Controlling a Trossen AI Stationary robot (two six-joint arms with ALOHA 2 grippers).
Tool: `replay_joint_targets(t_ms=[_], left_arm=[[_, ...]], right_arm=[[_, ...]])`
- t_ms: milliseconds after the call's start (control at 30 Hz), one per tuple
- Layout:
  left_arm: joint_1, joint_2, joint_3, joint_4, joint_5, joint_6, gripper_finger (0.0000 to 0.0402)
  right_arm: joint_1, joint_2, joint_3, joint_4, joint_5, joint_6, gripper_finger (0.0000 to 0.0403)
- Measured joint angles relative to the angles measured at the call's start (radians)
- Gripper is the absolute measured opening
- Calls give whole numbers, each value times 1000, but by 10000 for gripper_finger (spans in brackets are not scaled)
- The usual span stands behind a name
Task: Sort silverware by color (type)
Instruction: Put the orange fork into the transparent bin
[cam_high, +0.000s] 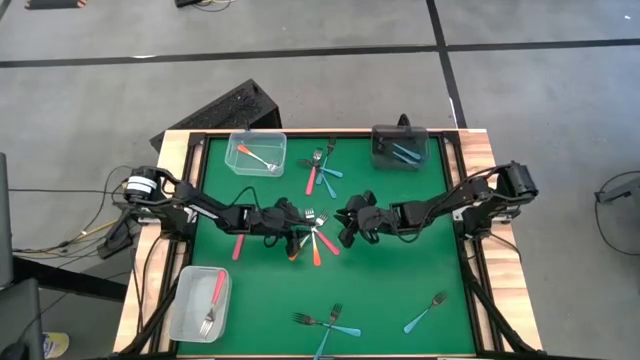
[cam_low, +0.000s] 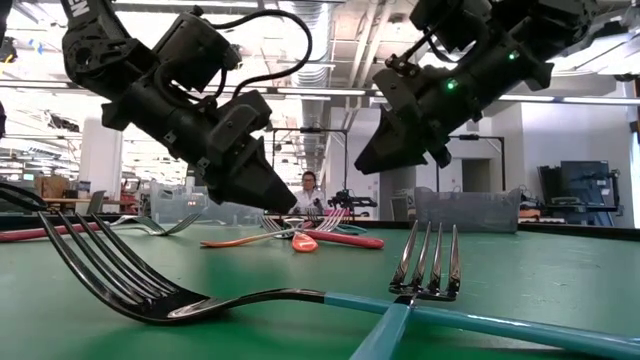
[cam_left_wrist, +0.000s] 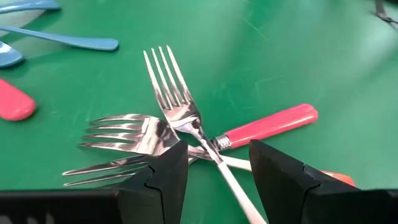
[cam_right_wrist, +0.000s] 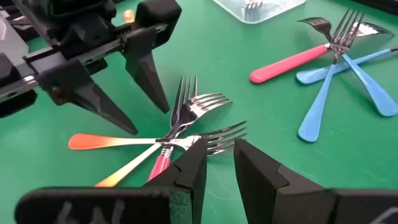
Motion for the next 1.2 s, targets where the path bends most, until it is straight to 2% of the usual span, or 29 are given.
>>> replay_joint_targets(t_ms=[400,767,1100,1200], left_arm=[[-47,0,0,-27,-7,27,158],[-77,0,0,-77,-76,22,158],[-82,132,10,26,-98,-7,156],[-87,135,10,27,-115,-8,132]], right_arm=[[35,0,0,9,-1,29,109],[39,0,-1,53,0,28,109],[51,-1,-1,97,-1,6,109],[51,-1,-1,87,-1,6,109]])
